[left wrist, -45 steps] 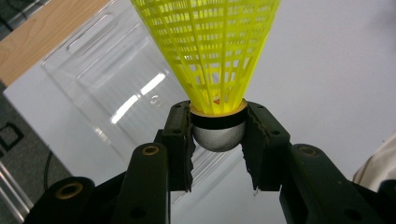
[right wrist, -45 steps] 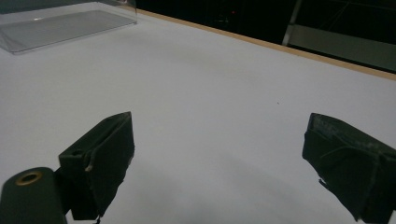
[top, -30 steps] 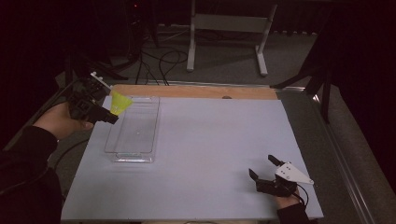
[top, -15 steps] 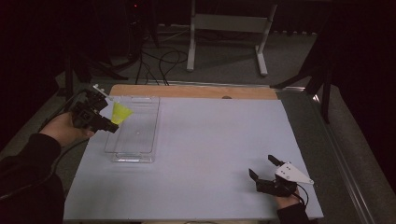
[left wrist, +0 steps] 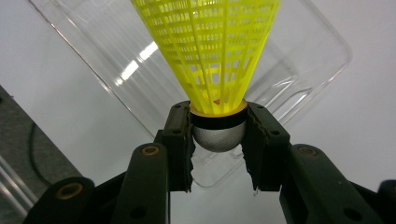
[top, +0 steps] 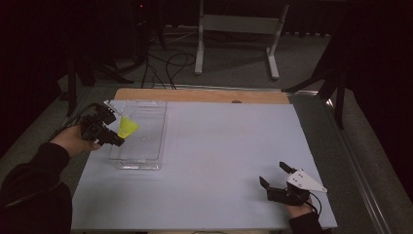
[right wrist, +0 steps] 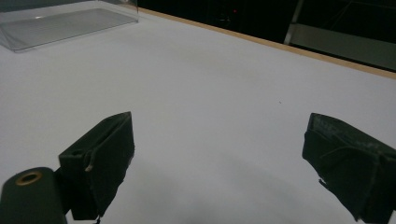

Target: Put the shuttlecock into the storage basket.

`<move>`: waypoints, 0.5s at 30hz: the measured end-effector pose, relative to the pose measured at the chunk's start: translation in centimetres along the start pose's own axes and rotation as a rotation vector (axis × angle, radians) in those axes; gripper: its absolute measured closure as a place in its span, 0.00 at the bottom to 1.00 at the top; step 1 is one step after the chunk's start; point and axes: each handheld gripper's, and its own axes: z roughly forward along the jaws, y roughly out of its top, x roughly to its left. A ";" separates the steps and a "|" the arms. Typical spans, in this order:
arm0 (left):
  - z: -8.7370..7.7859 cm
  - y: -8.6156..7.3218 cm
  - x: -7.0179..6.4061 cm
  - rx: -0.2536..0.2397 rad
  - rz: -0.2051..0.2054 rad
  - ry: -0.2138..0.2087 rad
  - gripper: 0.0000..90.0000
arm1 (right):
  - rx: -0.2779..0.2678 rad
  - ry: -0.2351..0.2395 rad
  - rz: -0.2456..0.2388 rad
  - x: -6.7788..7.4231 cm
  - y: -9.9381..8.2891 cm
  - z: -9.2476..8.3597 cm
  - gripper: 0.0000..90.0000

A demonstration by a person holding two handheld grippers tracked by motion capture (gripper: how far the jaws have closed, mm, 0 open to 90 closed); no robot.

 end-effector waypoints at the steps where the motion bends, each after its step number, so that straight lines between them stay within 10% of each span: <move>1: 0.2 0.0 0.0 0.011 0.001 0.010 0.72 | 0.002 0.000 -0.002 0.0 0.0 0.0 0.10; 15: 2.0 -0.2 -0.5 0.150 0.031 0.016 0.72 | 0.003 0.001 -0.002 0.0 0.0 0.0 0.10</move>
